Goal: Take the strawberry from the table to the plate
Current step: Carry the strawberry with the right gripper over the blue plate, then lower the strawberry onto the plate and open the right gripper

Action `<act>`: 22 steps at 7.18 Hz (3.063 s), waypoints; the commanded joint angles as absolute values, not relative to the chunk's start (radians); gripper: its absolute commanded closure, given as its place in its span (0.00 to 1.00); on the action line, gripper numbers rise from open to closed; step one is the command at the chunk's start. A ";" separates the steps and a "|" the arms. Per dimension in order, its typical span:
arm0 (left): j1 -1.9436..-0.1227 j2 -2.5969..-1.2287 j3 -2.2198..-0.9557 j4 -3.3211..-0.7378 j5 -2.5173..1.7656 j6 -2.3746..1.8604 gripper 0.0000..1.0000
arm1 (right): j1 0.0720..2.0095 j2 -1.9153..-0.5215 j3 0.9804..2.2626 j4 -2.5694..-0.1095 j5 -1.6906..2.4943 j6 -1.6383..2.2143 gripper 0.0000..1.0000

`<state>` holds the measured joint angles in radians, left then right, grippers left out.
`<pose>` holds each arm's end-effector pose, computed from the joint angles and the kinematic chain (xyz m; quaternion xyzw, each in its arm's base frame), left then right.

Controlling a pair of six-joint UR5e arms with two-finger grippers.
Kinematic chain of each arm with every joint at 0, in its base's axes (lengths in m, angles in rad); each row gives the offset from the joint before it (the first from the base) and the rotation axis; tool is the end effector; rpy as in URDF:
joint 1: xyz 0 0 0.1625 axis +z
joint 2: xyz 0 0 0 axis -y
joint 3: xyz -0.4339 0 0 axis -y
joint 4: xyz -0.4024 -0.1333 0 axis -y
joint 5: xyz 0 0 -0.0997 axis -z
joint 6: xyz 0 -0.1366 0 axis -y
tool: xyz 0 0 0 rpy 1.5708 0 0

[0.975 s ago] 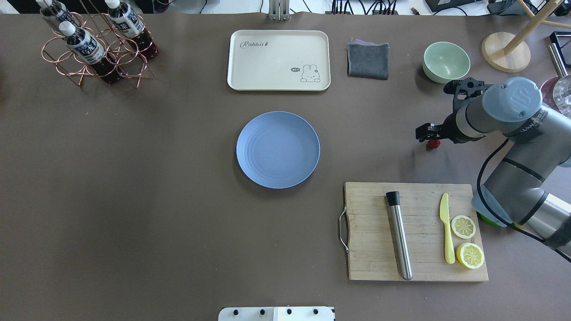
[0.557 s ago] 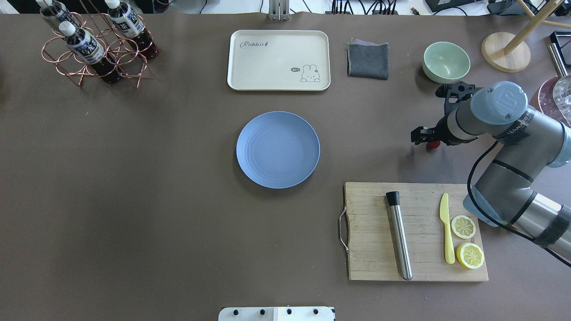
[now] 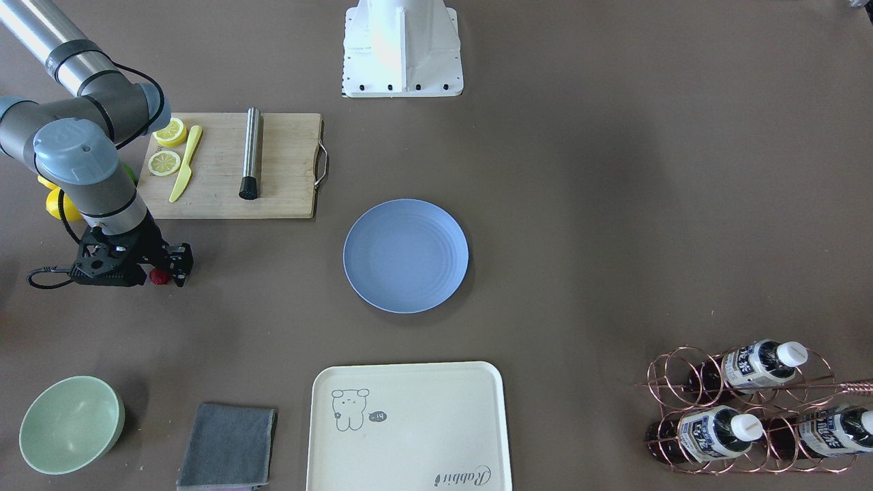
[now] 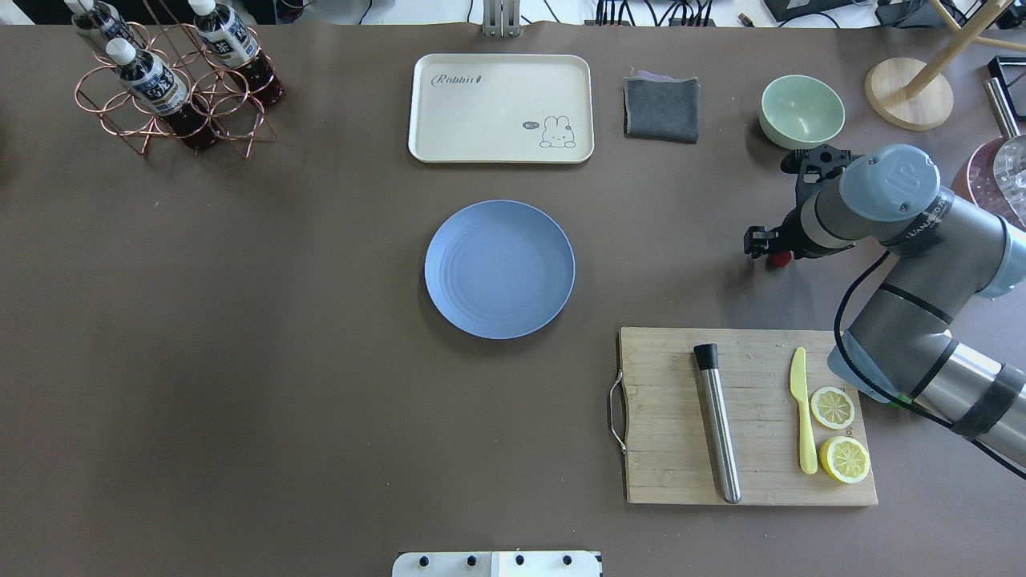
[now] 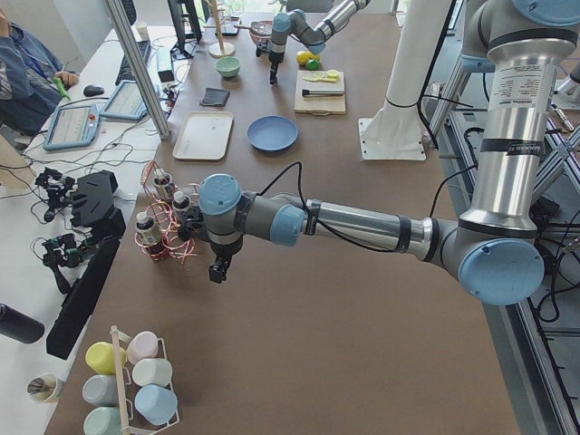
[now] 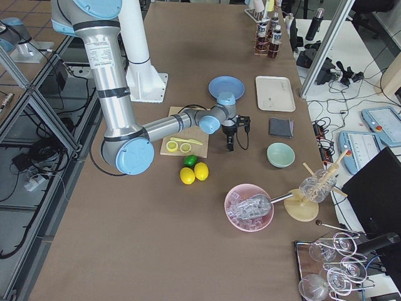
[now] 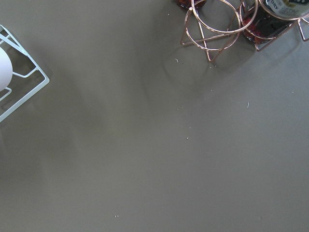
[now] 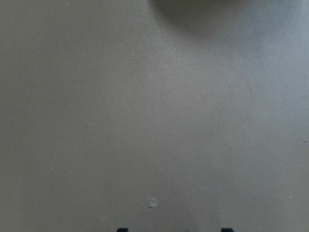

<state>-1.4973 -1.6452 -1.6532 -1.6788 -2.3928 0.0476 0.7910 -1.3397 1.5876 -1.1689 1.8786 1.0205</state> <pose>0.0073 -0.5512 0.5960 0.1159 0.3976 0.1076 0.9038 -0.3900 -0.5251 0.5295 0.0822 -0.3374 0.0639 0.9356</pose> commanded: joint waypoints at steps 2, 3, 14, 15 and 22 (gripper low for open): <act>-1.497 -1.647 -1.654 -1.683 -2.393 0.048 0.02 | 0.792 -1.342 1.589 -1.169 1.878 1.029 0.46; -1.497 -1.647 -1.655 -1.683 -2.393 0.048 0.02 | 0.792 -1.341 1.595 -1.169 1.879 1.031 0.92; -1.497 -1.643 -1.641 -1.680 -2.414 0.046 0.02 | 0.496 -0.809 1.498 -1.398 1.565 1.647 1.00; -1.497 -1.635 -1.641 -1.680 -2.442 0.046 0.02 | 0.459 -0.805 1.458 -1.358 1.524 1.651 1.00; -1.497 -1.629 -1.641 -1.681 -2.454 0.046 0.02 | 0.417 -0.778 1.407 -1.287 1.485 1.681 1.00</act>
<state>-1.4972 -1.6279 -1.6423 -1.6812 -2.4543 0.0460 0.4127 -0.7917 1.4039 -1.2881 1.4845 1.6816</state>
